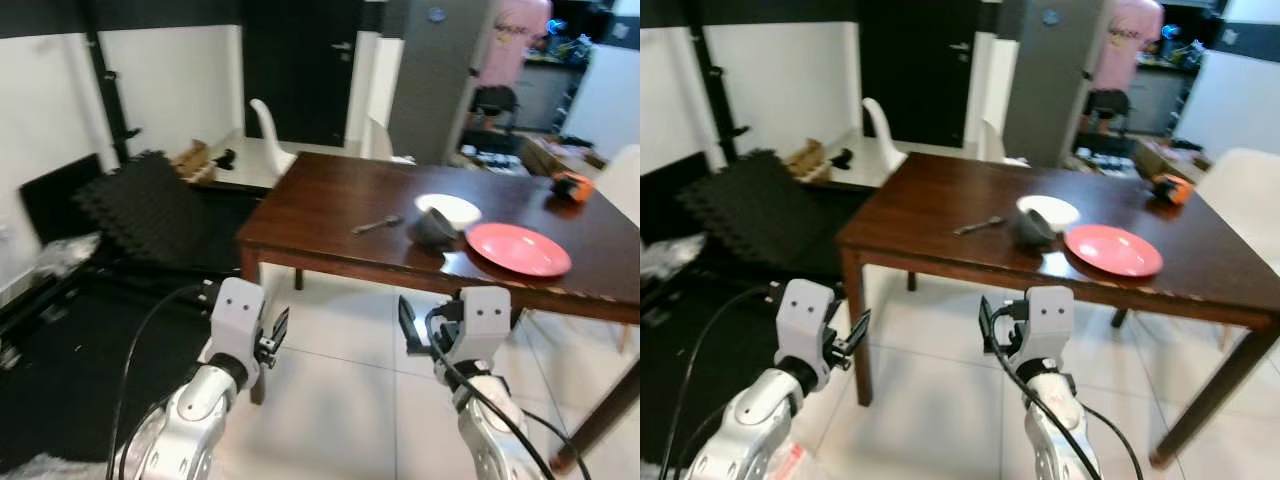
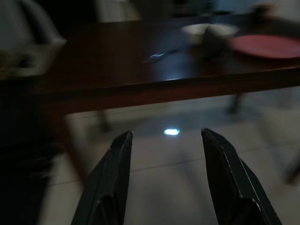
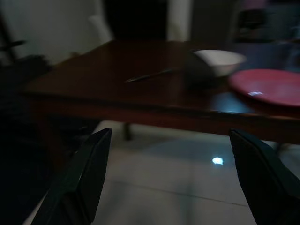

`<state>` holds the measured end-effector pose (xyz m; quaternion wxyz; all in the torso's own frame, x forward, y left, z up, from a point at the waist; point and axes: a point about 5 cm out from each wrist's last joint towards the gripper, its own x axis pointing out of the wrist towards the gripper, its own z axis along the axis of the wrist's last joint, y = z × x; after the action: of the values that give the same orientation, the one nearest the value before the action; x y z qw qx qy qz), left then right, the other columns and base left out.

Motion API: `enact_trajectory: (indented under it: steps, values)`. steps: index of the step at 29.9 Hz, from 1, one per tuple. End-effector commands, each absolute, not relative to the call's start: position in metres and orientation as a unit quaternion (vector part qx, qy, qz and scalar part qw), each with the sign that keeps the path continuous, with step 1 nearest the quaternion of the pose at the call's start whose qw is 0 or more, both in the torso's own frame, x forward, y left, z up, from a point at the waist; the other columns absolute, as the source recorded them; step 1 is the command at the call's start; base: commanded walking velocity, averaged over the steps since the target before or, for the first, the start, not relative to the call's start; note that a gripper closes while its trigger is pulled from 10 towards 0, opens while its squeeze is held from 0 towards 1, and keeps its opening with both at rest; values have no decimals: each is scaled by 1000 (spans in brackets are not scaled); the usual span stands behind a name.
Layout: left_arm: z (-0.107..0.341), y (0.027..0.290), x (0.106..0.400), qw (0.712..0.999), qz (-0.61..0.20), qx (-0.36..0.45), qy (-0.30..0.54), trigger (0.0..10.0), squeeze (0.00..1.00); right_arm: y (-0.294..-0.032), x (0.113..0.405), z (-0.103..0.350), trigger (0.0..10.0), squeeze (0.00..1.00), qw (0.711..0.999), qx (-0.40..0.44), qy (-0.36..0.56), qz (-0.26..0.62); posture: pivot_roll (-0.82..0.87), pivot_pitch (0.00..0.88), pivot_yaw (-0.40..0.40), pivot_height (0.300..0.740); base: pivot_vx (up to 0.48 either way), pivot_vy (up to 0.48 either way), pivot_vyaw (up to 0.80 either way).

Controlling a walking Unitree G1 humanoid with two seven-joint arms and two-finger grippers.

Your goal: Setting the table

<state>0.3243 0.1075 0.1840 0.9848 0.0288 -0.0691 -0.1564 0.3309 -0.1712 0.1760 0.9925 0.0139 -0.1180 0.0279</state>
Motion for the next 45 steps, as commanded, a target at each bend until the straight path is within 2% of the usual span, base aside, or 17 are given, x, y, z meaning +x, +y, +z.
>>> enact_trajectory:
  steps: [1, 9, 14, 17, 21, 24, 30, 35, 45]
  values:
    - [178, 108, 324, 986, -161, 14, -49, 10000, 0, -171, 331, 176, 10000, 0, 993, 16, -118, 27, -3, 59, 43, 740, 0, 0, -800]
    - [176, 113, 325, 988, -147, -30, -35, 10000, 0, -163, 329, 177, 10000, 0, 992, 22, -122, 37, -4, 63, 48, 740, 0, 0, -511]
    - [171, 125, 323, 992, -118, 7, -36, 10000, 0, -149, 326, 176, 10000, 0, 990, 39, -123, 59, 0, 66, 50, 740, 0, 0, 0]
    - [152, 149, 321, 997, -55, 56, -10, 10000, 0, -134, 321, 168, 10000, 0, 989, 52, -115, 80, 8, 71, 51, 740, 0, 0, 0]
    - [142, 167, 314, 996, -12, 92, -11, 10000, 0, -127, 318, 162, 10000, 0, 988, 60, -110, 86, 12, 73, 51, 740, 0, 0, 0]
    - [116, 186, 302, 996, 22, 74, 39, 10000, 0, -123, 313, 149, 10000, 0, 990, 56, -93, 88, 13, 76, 49, 740, 0, 0, 0]
    - [96, 195, 289, 996, 29, 5, 85, 10000, 0, -123, 307, 133, 10000, 0, 992, 47, -73, 89, 24, 72, 43, 740, 0, 0, 0]
    - [73, 213, 282, 990, 69, 45, 118, 10000, 0, -126, 309, 125, 10000, 0, 994, 31, -59, 88, 29, 69, 26, 740, 0, 0, 0]
    - [79, 219, 278, 991, 82, 53, 96, 10000, 0, -143, 318, 117, 10000, 0, 996, 9, -44, 71, 58, 61, 2, 740, 0, 0, 0]
